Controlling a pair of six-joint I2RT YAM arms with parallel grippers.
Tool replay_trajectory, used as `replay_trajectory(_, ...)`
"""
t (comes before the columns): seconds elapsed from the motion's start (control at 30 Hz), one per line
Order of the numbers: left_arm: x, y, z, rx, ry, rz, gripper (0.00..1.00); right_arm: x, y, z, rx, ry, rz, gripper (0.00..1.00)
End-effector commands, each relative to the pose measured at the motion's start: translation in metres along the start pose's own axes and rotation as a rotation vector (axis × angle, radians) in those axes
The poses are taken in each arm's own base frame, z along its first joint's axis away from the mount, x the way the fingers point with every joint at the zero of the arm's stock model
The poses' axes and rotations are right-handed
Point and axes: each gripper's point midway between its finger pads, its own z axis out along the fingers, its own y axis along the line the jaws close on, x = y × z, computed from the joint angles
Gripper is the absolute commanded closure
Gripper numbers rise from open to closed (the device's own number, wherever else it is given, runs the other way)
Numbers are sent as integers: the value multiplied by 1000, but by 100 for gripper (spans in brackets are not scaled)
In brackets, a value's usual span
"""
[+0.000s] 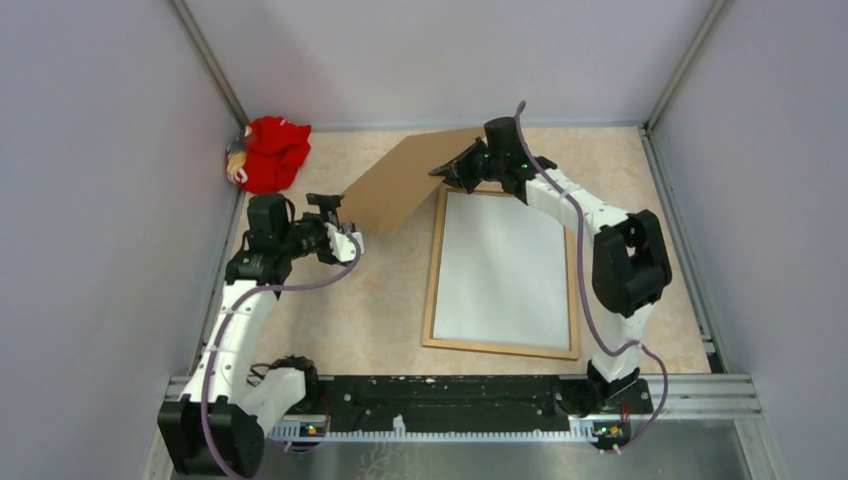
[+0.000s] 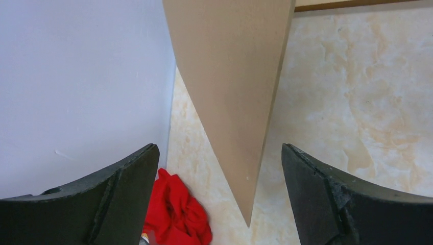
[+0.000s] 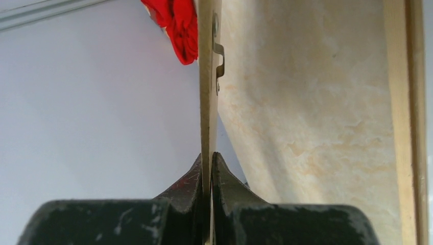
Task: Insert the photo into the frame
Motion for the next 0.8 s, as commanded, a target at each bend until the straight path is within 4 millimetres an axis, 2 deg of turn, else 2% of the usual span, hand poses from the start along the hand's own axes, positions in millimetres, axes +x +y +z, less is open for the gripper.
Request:
replay_trajectory(0.0,-25,6,4,-30,-98,60,6,28,89,-48,-266,2,-24,100)
replay_trajectory(0.17,-24,-12,6,28,-81,54,9,35,98,-57,-314,-12,11,100)
replay_trajectory(0.27,-21,0,5,-29,-60,69,15,42,103,-61,-331,5,7,100)
replay_trajectory(0.37,-26,19,2,-102,-73,52,32,51,103,-65,-333,16,-19,100)
replay_trajectory(0.4,-30,24,1,-122,-83,52,41,53,103,-67,-333,12,-38,100)
replay_trajectory(0.43,-34,29,-1,-143,-96,48,53,55,101,-67,-322,4,-59,100)
replay_trajectory(0.47,-38,35,-3,-167,-111,42,61,57,98,-69,-301,-5,-85,100)
replay_trajectory(0.6,-57,47,-13,-219,-167,65,83,61,91,-77,-271,-18,-188,100)
replay_trajectory(0.67,-64,52,-18,-243,-182,78,92,65,90,-83,-264,-2,-263,93)
replay_trajectory(0.73,-68,62,-23,-285,-185,90,100,70,87,-91,-260,27,-352,80)
replay_trajectory(0.77,-70,69,-27,-316,-183,88,100,71,87,-96,-264,40,-405,71)
